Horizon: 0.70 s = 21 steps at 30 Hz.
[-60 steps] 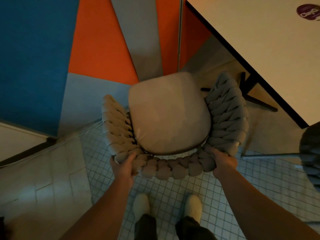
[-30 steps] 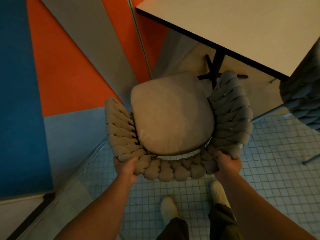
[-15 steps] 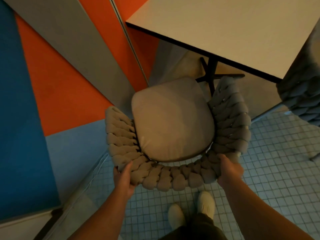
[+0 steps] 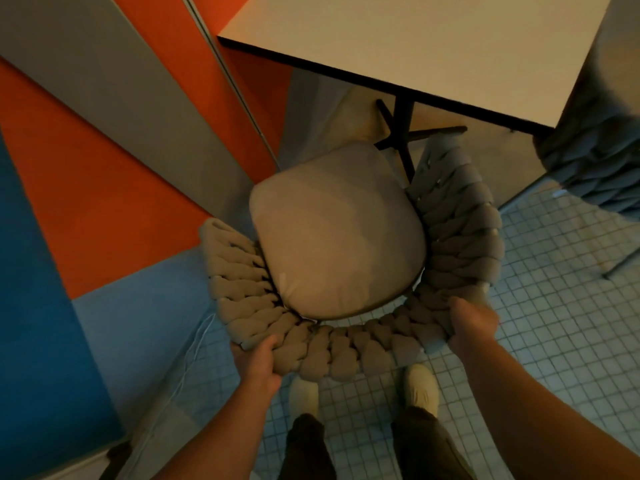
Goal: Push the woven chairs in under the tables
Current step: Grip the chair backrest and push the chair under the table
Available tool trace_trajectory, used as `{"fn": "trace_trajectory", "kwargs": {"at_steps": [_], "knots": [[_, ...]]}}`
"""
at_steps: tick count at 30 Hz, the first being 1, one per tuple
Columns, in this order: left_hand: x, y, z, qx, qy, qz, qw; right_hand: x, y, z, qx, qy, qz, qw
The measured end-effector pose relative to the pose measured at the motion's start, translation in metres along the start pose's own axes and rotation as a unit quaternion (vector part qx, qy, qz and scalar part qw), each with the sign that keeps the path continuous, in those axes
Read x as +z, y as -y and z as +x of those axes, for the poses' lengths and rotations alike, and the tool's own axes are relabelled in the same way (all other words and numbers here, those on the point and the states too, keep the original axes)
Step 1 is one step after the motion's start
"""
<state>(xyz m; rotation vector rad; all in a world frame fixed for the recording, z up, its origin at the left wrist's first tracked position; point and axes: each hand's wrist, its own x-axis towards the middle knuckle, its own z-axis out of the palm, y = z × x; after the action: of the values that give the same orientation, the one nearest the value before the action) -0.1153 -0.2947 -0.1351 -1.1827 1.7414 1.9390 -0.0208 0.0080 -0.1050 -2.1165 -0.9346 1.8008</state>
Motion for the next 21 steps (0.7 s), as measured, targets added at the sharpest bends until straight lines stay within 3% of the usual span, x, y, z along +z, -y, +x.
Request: {"fn": "trace_trajectory", "kwargs": {"at_steps": [21], "knots": [[-0.007, -0.102, 0.090, 0.028, 0.134, 0.103, 0.985, 0.043, -0.102, -0.059, 0.045, -0.094, 0.116, 0.988]]}}
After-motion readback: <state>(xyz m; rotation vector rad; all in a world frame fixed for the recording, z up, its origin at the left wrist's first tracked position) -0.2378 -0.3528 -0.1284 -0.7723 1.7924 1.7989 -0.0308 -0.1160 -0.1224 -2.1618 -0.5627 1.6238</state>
